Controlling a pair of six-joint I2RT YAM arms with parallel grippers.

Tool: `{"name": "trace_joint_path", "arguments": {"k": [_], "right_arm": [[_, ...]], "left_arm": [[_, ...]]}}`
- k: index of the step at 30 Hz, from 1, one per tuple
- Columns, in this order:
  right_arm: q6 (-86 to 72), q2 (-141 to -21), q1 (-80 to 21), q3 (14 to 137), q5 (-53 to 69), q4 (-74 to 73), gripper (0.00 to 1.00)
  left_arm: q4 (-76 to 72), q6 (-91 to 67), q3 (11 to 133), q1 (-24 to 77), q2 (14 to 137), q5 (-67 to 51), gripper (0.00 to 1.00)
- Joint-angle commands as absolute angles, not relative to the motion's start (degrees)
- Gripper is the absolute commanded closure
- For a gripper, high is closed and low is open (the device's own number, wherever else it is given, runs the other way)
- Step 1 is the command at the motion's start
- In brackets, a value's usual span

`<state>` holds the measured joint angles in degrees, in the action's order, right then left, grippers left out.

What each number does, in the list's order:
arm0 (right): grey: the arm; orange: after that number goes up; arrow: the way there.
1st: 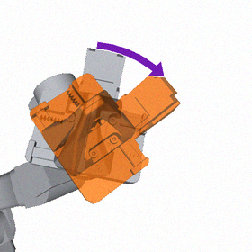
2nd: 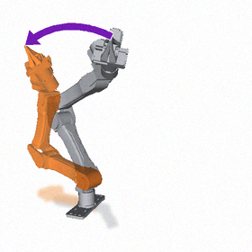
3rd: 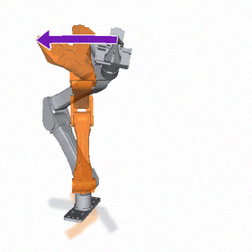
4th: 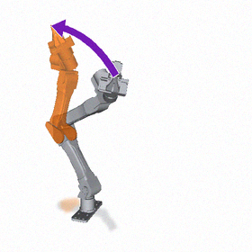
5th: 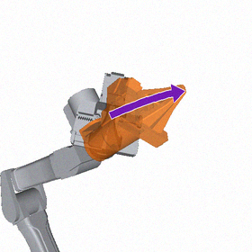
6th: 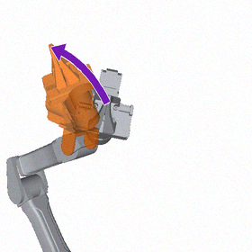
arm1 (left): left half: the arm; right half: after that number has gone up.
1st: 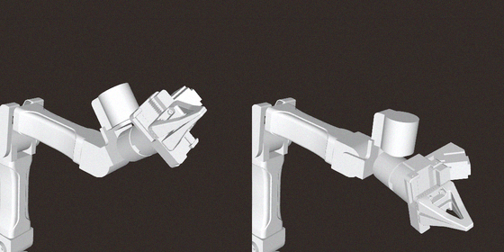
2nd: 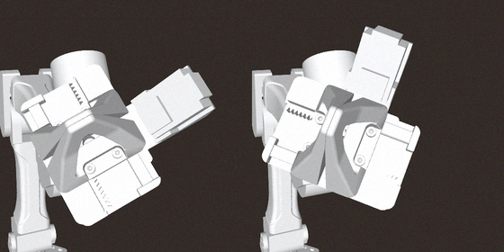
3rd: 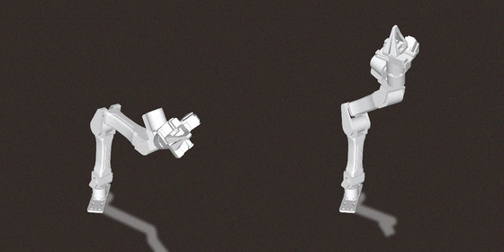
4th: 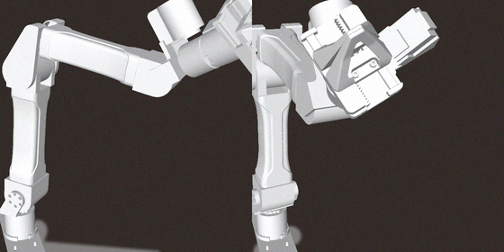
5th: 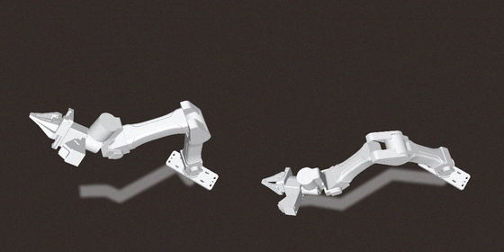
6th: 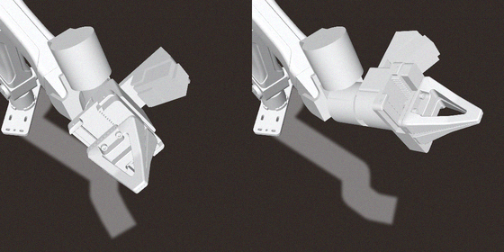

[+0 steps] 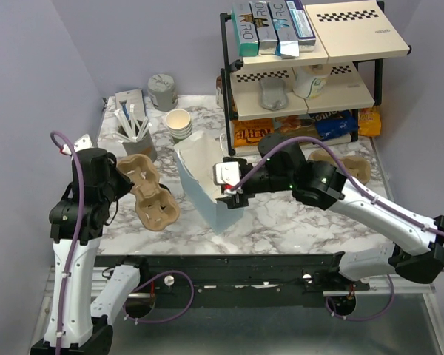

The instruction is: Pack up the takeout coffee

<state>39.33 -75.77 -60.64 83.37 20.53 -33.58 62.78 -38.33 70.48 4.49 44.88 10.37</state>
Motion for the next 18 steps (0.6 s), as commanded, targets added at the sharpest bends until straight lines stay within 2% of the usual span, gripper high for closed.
{"name": "trace_joint_path", "arguments": {"k": [1, 6, 13, 18], "right_arm": [[39.89, -70.93, -60.73, 84.73, 20.82, -28.66, 0.26], [44.91, -68.99, -61.34, 86.3, 28.47, -23.21, 0.16], [54.56, -81.37, -70.83, 100.62, 24.7, -33.56, 0.14], [54.32, -93.06, -74.09, 111.59, 24.43, -39.36, 0.15]], "left_arm": [[62.75, -35.42, 76.98, 4.13, 43.86, 6.86, 0.85], [65.37, -33.58, 83.39, 4.13, 45.52, -2.28, 0.85], [71.89, -33.4, 81.91, 4.13, 43.95, -4.31, 0.87], [73.91, -35.33, 82.09, 4.13, 42.28, -3.34, 0.87]]}}
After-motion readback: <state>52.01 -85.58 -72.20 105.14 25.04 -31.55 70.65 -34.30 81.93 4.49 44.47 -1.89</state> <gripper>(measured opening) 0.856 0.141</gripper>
